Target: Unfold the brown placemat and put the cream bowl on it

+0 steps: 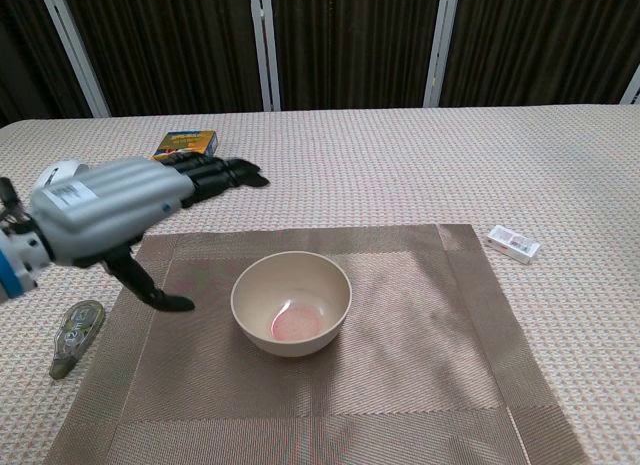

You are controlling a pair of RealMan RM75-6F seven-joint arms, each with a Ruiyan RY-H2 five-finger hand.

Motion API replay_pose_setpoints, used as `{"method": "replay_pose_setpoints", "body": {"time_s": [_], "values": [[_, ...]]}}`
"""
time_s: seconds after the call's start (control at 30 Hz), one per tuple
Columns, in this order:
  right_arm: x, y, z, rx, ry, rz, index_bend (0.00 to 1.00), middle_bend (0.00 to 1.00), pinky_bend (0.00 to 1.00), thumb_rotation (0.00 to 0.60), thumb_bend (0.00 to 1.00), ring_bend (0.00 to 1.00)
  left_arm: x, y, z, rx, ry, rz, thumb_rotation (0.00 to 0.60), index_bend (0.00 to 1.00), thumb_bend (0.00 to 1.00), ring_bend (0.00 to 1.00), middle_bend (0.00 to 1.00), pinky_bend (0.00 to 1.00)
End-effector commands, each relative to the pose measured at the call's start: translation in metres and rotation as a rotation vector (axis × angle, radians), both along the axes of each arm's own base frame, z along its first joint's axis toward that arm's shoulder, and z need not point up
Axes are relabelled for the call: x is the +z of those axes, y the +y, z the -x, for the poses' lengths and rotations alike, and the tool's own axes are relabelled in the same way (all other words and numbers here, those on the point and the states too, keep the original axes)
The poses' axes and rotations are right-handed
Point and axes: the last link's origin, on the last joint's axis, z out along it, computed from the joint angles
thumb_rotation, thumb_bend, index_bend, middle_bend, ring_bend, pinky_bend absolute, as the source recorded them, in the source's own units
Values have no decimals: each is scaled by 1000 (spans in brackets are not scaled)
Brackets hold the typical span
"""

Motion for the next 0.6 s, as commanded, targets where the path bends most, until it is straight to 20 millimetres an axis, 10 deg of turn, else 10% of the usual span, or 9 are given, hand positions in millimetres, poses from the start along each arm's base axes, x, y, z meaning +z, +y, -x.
{"method": "replay_pose_setpoints", "body": {"time_s": [0.03,0.33,0.6], "values": [[1,-1,1,3,15,7,0,0,0,600,0,0,49,-3,28,149,-110,-170,600,0,0,0,0,0],[-1,0,2,-10,5,-16,0,0,0,600,0,0,142,-55,101,388,-110,-478,600,0,0,0,0,0],[0,3,2,-14,22,-12,0,0,0,600,0,0,170,-82,123,499,-78,-509,600,0,0,0,0,0]]}}
